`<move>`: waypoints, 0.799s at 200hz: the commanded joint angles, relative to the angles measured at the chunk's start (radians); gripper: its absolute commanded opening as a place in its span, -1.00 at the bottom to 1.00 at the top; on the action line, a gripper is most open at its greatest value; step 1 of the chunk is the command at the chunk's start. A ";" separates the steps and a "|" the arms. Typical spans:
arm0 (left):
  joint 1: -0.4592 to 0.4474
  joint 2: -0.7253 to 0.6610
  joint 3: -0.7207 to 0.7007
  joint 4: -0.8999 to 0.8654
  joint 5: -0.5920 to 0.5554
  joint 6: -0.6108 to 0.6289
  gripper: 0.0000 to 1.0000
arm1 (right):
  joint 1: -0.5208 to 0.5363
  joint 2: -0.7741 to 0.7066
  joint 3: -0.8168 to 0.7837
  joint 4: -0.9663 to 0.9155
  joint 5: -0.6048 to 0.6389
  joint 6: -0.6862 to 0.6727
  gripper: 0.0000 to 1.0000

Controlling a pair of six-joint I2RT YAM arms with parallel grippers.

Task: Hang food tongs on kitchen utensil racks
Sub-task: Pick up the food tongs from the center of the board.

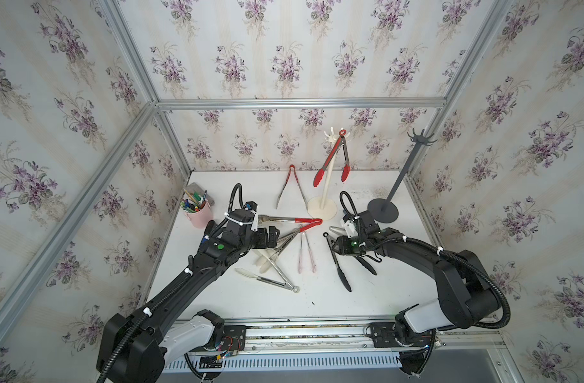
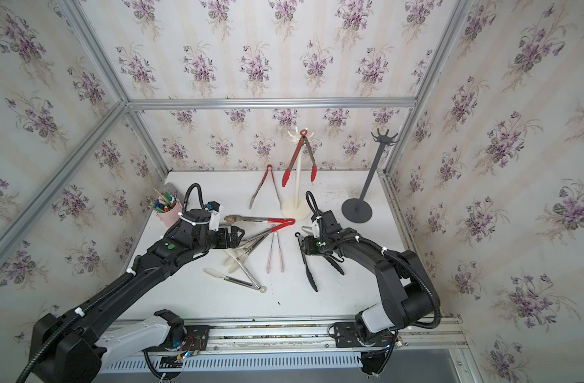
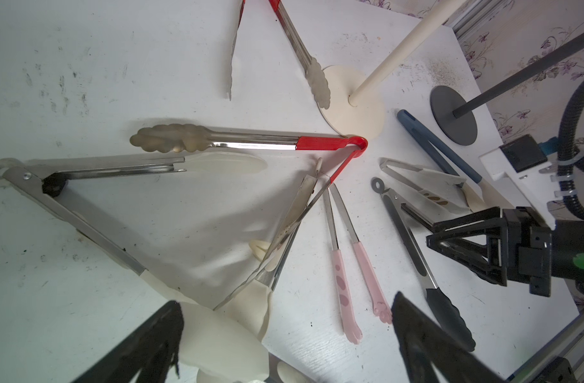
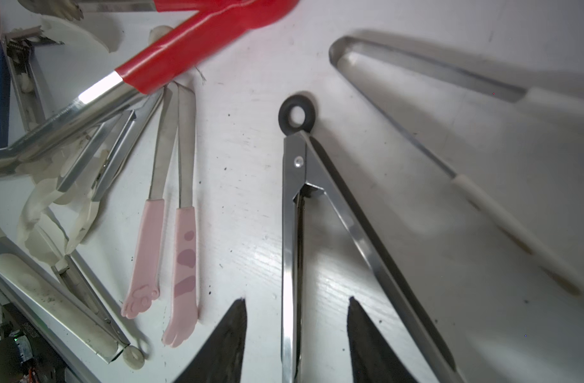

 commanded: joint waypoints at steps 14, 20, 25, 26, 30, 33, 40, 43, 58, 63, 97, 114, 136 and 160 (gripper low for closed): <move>0.001 -0.010 -0.009 0.009 -0.001 -0.009 0.99 | 0.028 0.020 -0.017 0.069 0.018 0.037 -0.05; 0.000 -0.013 -0.011 0.009 -0.002 -0.010 0.99 | 0.032 0.026 -0.019 0.074 0.020 0.038 -0.07; 0.002 -0.016 -0.012 0.009 -0.002 -0.010 0.99 | 0.034 0.031 -0.022 0.078 0.020 0.039 -0.07; 0.002 -0.016 -0.013 0.009 -0.002 -0.010 0.99 | 0.035 0.031 -0.023 0.080 0.020 0.039 -0.07; 0.001 -0.017 -0.014 0.009 -0.004 -0.010 0.99 | 0.038 0.035 -0.026 0.082 0.021 0.039 -0.08; 0.001 -0.018 -0.014 0.009 -0.003 -0.010 0.99 | 0.040 0.038 -0.028 0.084 0.024 0.039 -0.09; 0.001 -0.020 -0.016 0.009 -0.003 -0.011 0.99 | 0.045 0.048 -0.029 0.085 0.036 0.039 -0.15; 0.001 -0.022 -0.017 0.009 -0.004 -0.011 0.99 | 0.047 0.051 -0.028 0.085 0.040 0.038 -0.17; 0.001 -0.026 -0.019 0.006 -0.005 -0.011 0.99 | 0.063 0.072 -0.023 0.087 0.051 0.034 -0.26; 0.001 -0.027 -0.020 0.006 -0.005 -0.012 0.99 | 0.069 0.075 -0.022 0.089 0.058 0.034 -0.29; 0.001 -0.031 -0.025 0.003 -0.014 -0.013 0.99 | 0.129 0.106 -0.019 0.091 0.117 0.019 -0.57; 0.002 -0.031 -0.026 0.001 -0.016 -0.014 0.99 | 0.137 0.104 -0.021 0.091 0.138 0.013 -0.66; 0.001 -0.033 -0.025 0.001 -0.017 -0.014 0.99 | 0.138 0.095 -0.031 0.099 0.156 0.006 -0.73; 0.002 -0.030 -0.022 0.000 -0.017 -0.011 0.99 | 0.138 0.101 -0.034 0.111 0.157 0.001 -0.85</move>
